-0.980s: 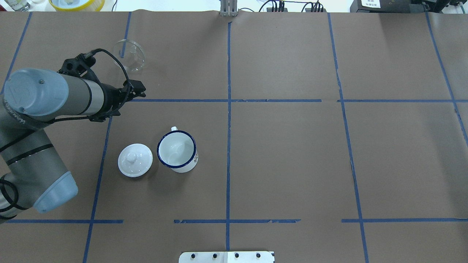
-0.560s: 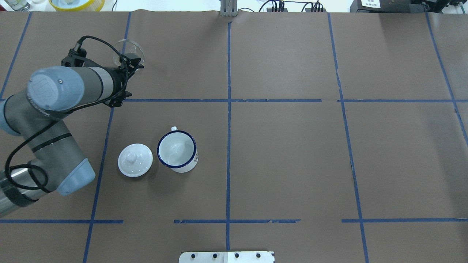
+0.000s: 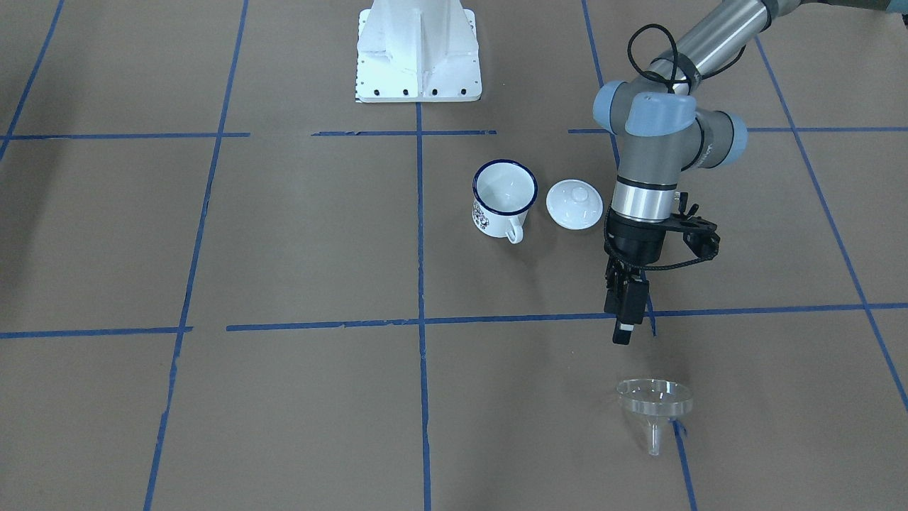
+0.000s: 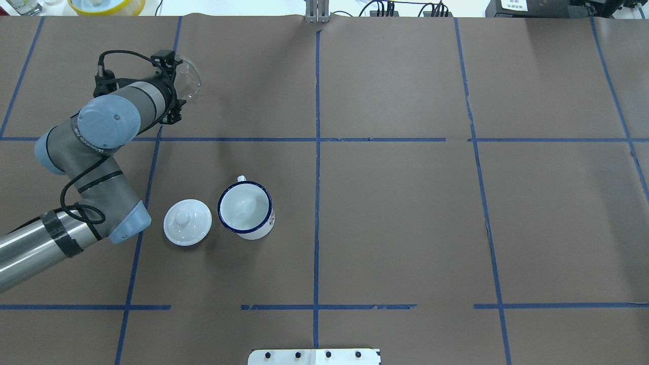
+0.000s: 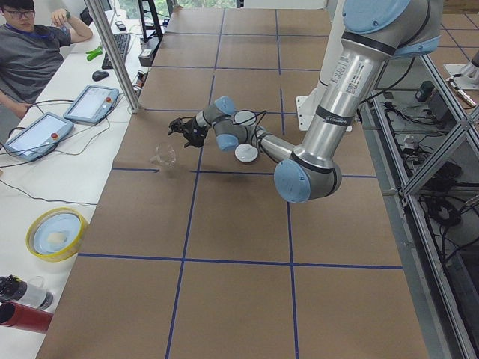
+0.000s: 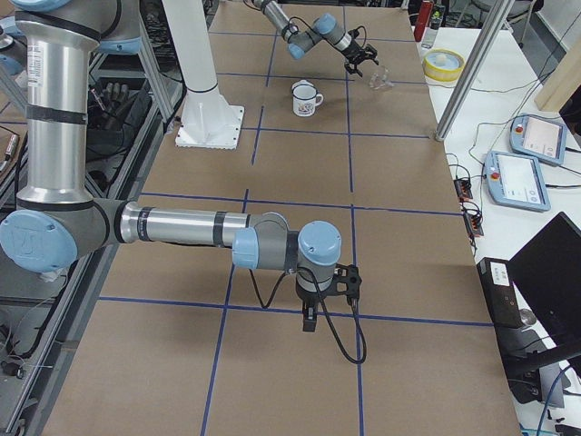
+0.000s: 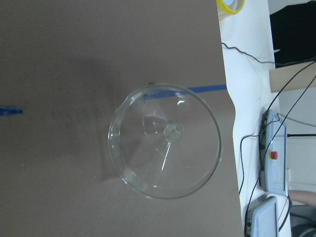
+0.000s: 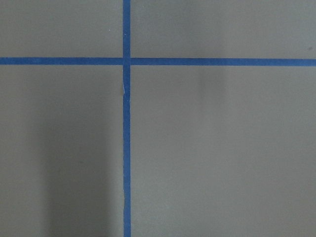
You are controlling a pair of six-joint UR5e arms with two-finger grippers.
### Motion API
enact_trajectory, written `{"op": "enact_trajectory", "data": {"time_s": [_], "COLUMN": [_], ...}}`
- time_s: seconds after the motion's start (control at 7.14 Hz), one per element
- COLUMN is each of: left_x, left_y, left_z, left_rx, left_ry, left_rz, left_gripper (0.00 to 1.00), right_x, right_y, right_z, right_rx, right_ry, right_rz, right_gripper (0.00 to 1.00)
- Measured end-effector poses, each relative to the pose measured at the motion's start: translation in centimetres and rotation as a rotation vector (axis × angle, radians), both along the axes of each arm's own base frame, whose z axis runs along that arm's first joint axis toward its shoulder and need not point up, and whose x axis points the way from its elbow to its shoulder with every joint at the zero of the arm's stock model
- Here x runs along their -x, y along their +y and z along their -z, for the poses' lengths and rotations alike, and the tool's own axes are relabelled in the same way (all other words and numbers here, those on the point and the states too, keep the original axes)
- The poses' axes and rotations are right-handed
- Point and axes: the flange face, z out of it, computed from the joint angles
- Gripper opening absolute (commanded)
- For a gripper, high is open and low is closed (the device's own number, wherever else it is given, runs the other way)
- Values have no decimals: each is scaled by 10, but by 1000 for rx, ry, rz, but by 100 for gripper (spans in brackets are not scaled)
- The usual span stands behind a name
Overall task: Place funnel on cup
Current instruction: 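Grasp the clear glass funnel stem with the left gripper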
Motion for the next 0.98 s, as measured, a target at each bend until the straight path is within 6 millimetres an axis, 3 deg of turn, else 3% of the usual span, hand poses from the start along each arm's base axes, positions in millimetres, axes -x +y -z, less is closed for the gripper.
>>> {"op": "enact_trajectory", "data": {"time_s": [0.28, 0.42, 0.84, 0.98], "left_x": [2, 1, -1, 1], "left_y": [-26, -32, -39, -40], "left_z": [-15, -19, -27, -25], "left_rx": [8, -7, -42, -50], "left_ry": [-14, -19, -49, -44], "left_rz": [31, 27, 0, -3], "left_gripper": [96, 86, 78, 29], "right_x": [0, 0, 0, 0], "right_y": [0, 0, 0, 0], "right_z": [0, 0, 0, 0], "right_rx": [0, 0, 0, 0], "right_ry": [0, 0, 0, 0], "right_rz": [0, 0, 0, 0], "right_gripper": [100, 100, 100, 100]}}
